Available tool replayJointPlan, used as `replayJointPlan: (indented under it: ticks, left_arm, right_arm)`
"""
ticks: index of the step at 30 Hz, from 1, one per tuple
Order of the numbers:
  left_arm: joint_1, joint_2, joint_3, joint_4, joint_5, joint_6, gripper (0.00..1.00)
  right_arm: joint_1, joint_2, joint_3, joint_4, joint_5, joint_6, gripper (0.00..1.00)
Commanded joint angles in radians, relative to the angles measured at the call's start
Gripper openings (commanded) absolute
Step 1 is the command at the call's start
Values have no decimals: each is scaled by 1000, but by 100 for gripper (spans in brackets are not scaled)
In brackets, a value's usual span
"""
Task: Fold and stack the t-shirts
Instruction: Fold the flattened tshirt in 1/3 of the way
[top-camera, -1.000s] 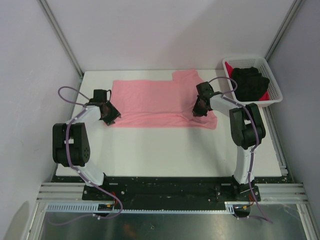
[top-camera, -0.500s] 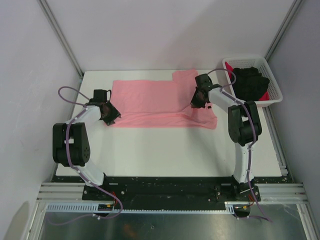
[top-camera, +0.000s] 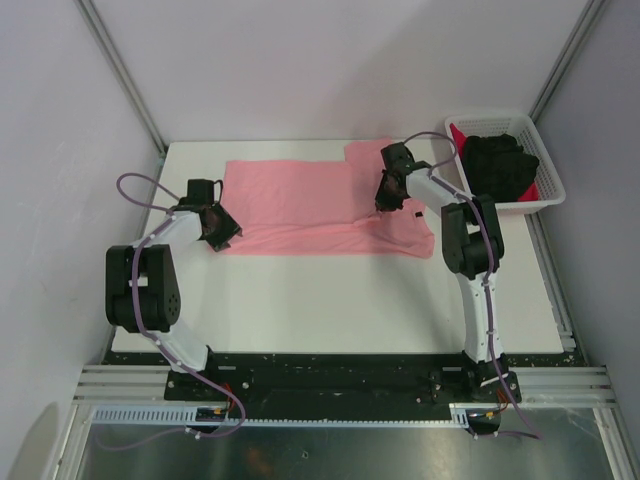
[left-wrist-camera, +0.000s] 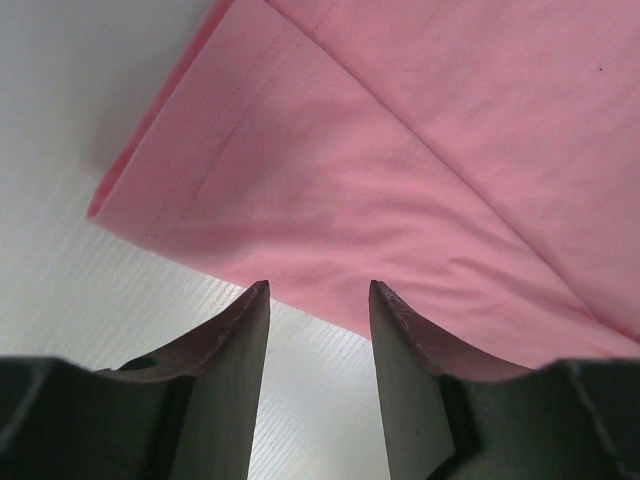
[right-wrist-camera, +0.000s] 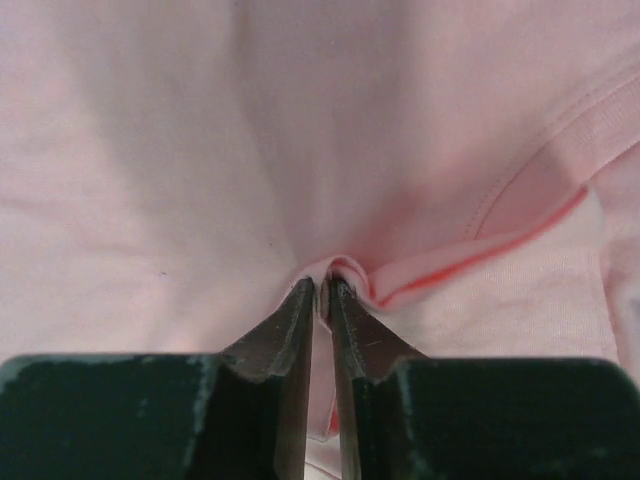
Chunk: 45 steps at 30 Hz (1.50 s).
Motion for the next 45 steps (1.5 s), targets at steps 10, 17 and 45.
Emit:
replayJointPlan:
  ticks: [10, 17, 45]
  left_arm:
    - [-4, 3, 6, 16, 8, 7, 49]
    - [-3, 6, 5, 16, 9, 4, 49]
    - [-3, 1, 6, 15, 6, 9, 49]
  right_arm:
    - [-2, -130, -4, 73, 19, -81, 40]
    - [-10, -323, -203, 155, 42, -48, 41]
    - [44, -223, -349, 261, 28, -43, 0]
